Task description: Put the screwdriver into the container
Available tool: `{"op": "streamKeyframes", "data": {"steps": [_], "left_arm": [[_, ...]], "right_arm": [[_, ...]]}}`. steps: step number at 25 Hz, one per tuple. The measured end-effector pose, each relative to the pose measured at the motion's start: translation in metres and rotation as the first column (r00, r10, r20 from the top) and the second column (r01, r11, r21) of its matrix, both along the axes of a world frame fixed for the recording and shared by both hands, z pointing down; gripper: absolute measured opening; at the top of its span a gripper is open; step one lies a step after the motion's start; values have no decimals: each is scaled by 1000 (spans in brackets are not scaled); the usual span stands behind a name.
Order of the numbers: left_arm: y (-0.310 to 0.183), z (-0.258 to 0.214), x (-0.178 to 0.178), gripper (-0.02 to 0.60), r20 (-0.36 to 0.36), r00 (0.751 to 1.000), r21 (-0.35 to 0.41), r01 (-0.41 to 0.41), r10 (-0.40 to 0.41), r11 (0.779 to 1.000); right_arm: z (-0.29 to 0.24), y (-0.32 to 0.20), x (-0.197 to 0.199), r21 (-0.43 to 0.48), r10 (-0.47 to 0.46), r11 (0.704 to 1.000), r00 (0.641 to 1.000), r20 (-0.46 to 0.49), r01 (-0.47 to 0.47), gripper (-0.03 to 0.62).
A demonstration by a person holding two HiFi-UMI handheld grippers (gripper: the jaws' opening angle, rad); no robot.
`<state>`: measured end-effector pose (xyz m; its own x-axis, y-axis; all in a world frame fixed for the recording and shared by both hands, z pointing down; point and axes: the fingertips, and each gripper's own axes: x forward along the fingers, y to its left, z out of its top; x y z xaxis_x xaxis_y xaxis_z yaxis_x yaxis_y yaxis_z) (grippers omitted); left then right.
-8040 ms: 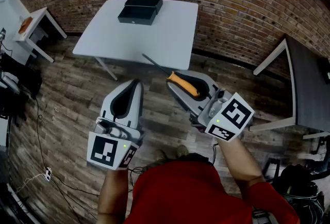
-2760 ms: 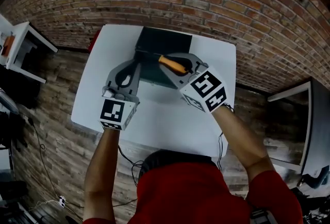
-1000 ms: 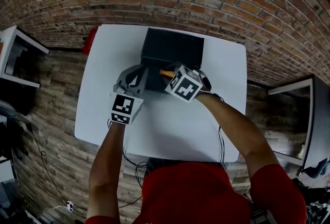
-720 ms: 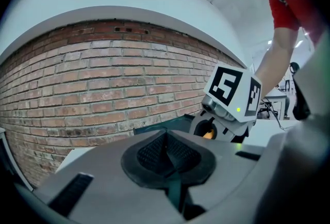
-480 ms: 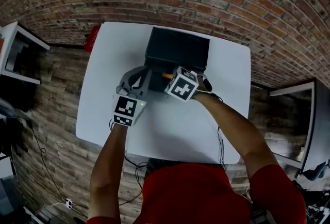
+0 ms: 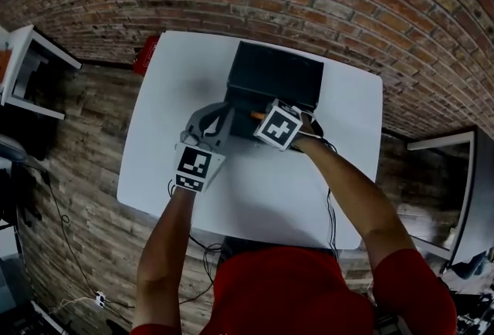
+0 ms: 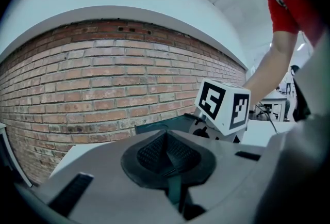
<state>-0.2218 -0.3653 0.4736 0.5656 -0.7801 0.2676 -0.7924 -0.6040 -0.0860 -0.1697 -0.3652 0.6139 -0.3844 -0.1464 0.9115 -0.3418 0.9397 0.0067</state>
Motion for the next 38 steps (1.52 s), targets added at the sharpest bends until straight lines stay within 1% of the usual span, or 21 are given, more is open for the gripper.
{"op": "streamKeyframes", "data": {"steps": [7,11,13,17,21,24,27,30,32,35,38], "left_arm": [[3,2,-2,14,-1,1000,-2,1,-1,1000],[3,1,-2,14,0,1000,-2,-2,2,1000],[3,1,-2,14,1,1000,-1,-4,4,1000],[4,0,1,14,-1,1000,2,-10,10,1000],[6,-2,6,14,-3,1000,4,-15,15,1000],[7,-4,10,14,-1,1000,4,-16,17,1000],[7,-7,13,14,-5,1000,6,-16,16,1000],[10,-12,16,14,-7,1000,12,-15,15,1000],[14,-17,20,14,-11,1000,20,-12,12,1000],[19,-30,25,14,-35,999,37,-5,6,999],[25,-46,32,14,-65,998,59,3,1,998]], "right_arm": [[-2,5,-1,-42,17,999,999,33,-15,92],[-3,11,-2,-76,22,997,999,48,-19,117],[-5,9,-1,-71,25,997,998,55,-21,117],[-18,4,0,-32,31,999,995,96,-28,117],[-32,2,7,-1,50,999,992,114,-50,117],[-41,9,8,-13,46,999,988,150,-45,117],[-53,9,8,16,33,999,981,192,-37,117],[-76,7,9,55,44,997,963,266,-61,116],[-96,8,9,80,54,993,941,333,-85,103],[-127,10,13,121,54,986,905,423,-115,82],[-156,15,18,172,30,977,875,483,-128,70]]}}
